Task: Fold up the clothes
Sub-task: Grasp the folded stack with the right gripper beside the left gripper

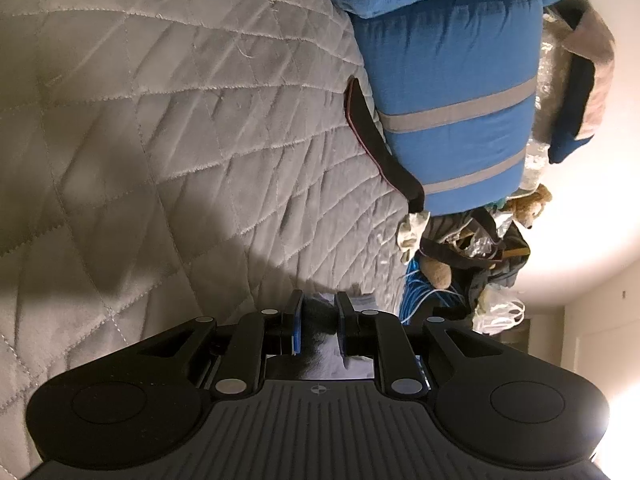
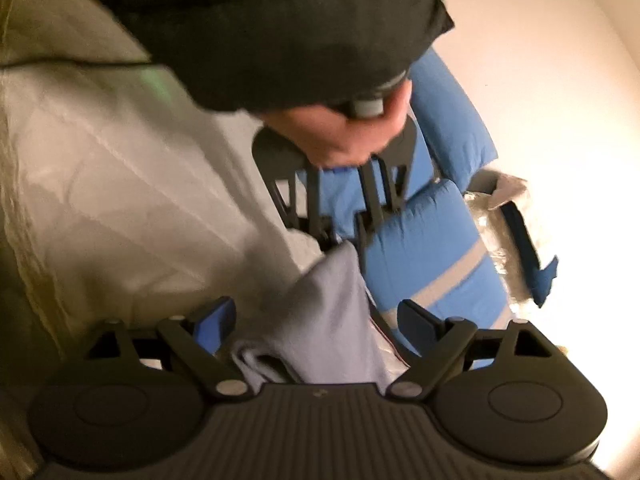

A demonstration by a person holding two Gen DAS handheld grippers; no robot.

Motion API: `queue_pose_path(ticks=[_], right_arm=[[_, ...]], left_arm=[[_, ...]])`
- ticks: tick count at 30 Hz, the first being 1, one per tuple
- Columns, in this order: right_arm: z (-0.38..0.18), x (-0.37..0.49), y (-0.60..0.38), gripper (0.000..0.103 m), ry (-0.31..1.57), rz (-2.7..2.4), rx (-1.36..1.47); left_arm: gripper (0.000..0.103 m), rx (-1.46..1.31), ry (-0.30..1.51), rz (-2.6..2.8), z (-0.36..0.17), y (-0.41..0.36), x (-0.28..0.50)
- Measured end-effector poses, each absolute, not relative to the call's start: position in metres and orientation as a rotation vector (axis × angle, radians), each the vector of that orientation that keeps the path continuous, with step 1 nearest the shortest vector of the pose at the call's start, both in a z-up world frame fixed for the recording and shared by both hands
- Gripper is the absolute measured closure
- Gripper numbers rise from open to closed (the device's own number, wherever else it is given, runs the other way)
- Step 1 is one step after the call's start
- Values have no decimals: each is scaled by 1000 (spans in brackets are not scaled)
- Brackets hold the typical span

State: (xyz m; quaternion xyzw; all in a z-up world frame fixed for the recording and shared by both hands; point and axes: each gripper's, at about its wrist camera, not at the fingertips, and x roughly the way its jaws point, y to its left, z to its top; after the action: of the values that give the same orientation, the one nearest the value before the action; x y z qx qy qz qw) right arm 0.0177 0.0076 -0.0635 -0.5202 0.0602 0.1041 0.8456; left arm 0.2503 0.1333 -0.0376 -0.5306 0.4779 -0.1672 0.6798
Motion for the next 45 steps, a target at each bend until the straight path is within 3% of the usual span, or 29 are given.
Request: queue_pose_path(ticks=[8,14,16,18,19,20,21,23,32,35,36,37,38,45], right_arm=[[-71,24,-11,2,64,241,-1318],[-77,23,-21,5,-63,367,-1424],[-76,24,-22,13,-57,411,-1450],[-78,24,-23,33,-53,447,-1482],[-78,25,-24,39,-48,459,-1484],[-78,26,-26,52,-42,471,-1477],[-79,26,-28,66,-36,482,-1469],[-76,27,-31,78,-28,499,-1435],[-24,49,-47,80,-3,457,-1192],[-14,51,-49,80,4,458,-1155],[-13,51,-50,80,10,467,-1142],[-12,52,-51,80,19,476,-1125],[-13,52,-53,80,25,482,-1114],[12,72,-78,79,114,511,-845]], left_arm=[[88,-1191,1068,-351,-38,138,251],[88,-1183,1075,-347,-39,140,252],[88,-1170,1075,-351,-37,141,253],[84,-1134,1070,-356,-32,144,253],[74,-1112,1071,-367,-29,144,252],[60,-1090,1073,-380,-26,144,250],[54,-1067,1075,-393,-23,145,249],[50,-1022,1079,-420,-16,145,246],[50,-1038,1125,-458,-23,136,245],[54,-1118,1098,-460,-32,130,253],[61,-1137,1096,-466,-36,126,256],[84,-1144,1102,-473,-38,121,260],[91,-1137,1102,-472,-37,118,261],[92,-1168,1090,-424,-26,104,263]])
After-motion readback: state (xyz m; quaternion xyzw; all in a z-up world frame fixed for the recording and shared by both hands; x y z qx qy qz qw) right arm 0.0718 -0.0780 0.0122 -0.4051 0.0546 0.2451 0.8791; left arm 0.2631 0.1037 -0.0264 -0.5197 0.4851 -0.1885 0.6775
